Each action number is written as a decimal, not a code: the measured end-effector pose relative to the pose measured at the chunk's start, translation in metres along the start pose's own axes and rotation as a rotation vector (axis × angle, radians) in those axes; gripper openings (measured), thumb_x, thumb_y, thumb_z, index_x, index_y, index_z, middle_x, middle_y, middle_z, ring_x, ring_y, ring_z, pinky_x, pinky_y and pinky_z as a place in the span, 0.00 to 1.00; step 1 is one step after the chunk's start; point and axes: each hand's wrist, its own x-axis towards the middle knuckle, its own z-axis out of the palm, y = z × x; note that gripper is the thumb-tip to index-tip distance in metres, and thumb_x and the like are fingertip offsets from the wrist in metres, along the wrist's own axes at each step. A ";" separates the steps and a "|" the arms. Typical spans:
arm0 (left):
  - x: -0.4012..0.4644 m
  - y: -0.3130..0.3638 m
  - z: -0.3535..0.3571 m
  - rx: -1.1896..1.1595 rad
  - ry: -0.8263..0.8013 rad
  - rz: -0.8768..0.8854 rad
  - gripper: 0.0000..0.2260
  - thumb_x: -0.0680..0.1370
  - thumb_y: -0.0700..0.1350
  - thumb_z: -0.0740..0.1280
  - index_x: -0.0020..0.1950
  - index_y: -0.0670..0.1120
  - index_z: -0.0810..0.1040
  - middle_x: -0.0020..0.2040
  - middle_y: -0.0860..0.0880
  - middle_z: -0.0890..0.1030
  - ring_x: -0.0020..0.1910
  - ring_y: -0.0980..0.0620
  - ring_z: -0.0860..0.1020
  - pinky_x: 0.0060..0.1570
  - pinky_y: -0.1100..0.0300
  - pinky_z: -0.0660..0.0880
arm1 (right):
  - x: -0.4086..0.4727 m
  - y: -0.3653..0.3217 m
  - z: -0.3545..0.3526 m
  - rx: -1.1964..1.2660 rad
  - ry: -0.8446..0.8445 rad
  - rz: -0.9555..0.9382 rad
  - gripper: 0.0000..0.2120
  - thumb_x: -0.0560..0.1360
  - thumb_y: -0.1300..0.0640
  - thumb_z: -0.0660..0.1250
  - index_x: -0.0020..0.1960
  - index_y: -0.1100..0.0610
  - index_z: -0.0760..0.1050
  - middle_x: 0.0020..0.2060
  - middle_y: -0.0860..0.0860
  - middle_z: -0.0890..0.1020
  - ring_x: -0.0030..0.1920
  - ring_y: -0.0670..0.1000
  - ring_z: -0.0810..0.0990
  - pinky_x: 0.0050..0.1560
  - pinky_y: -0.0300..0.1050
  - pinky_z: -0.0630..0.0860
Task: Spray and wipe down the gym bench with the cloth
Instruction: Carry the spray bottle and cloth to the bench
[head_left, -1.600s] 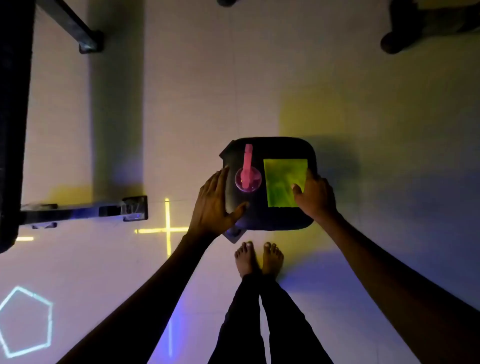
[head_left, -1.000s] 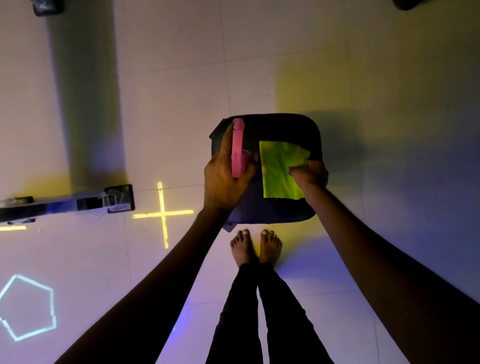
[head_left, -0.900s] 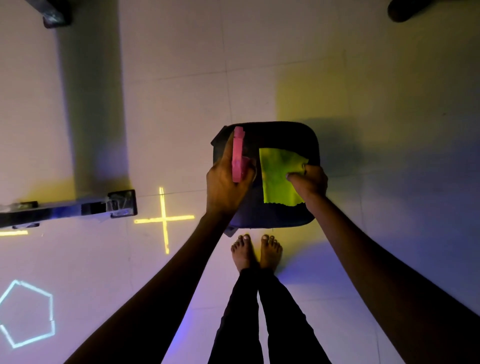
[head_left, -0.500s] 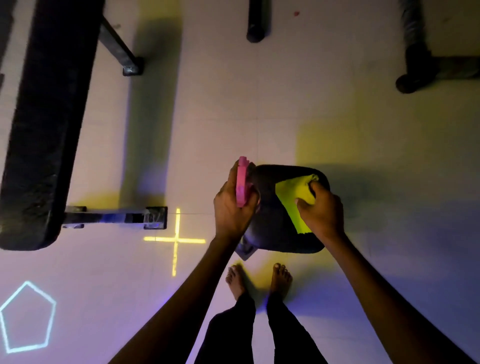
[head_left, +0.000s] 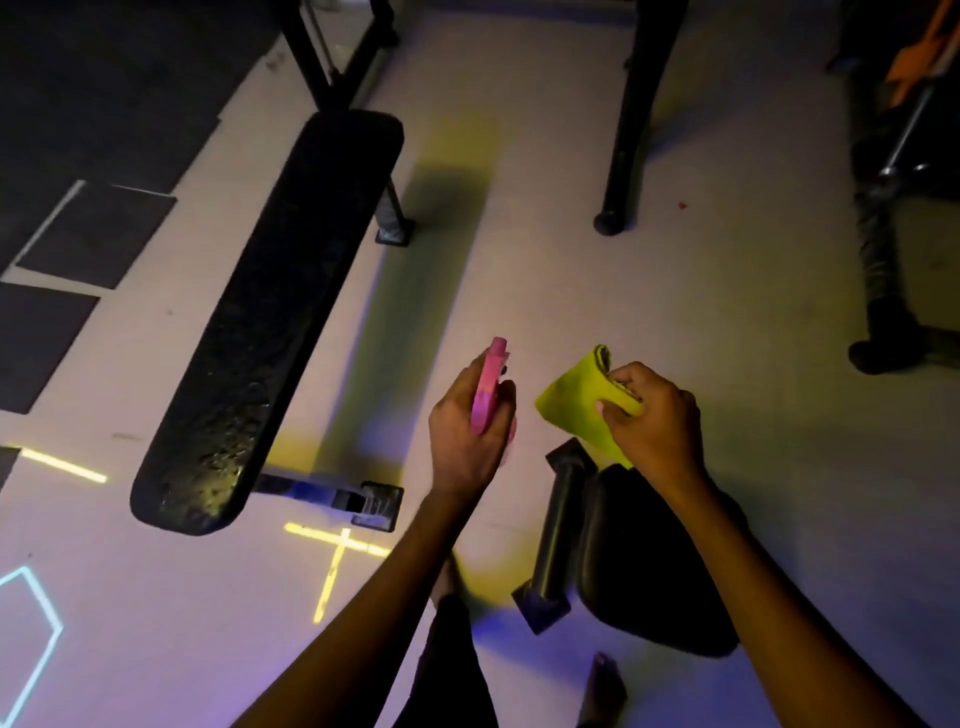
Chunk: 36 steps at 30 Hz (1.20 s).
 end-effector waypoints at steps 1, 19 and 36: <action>0.015 0.000 -0.013 -0.004 -0.008 0.007 0.19 0.78 0.52 0.64 0.70 0.53 0.77 0.54 0.58 0.84 0.49 0.65 0.82 0.52 0.65 0.79 | 0.009 -0.019 0.005 0.006 0.000 -0.002 0.07 0.74 0.60 0.74 0.52 0.57 0.81 0.45 0.56 0.87 0.48 0.65 0.83 0.45 0.50 0.75; 0.272 -0.011 -0.171 -0.065 0.214 -0.003 0.10 0.78 0.49 0.63 0.58 0.58 0.75 0.43 0.44 0.83 0.39 0.43 0.83 0.42 0.45 0.80 | 0.211 -0.283 0.090 0.177 -0.135 -0.153 0.10 0.72 0.61 0.77 0.50 0.55 0.78 0.48 0.56 0.87 0.52 0.61 0.84 0.53 0.53 0.80; 0.457 -0.131 -0.192 -0.104 0.726 -0.371 0.12 0.79 0.46 0.67 0.61 0.56 0.79 0.42 0.58 0.82 0.38 0.60 0.80 0.40 0.64 0.78 | 0.469 -0.432 0.279 -0.081 -0.623 -0.463 0.13 0.72 0.61 0.75 0.57 0.56 0.83 0.53 0.58 0.88 0.57 0.63 0.85 0.57 0.57 0.80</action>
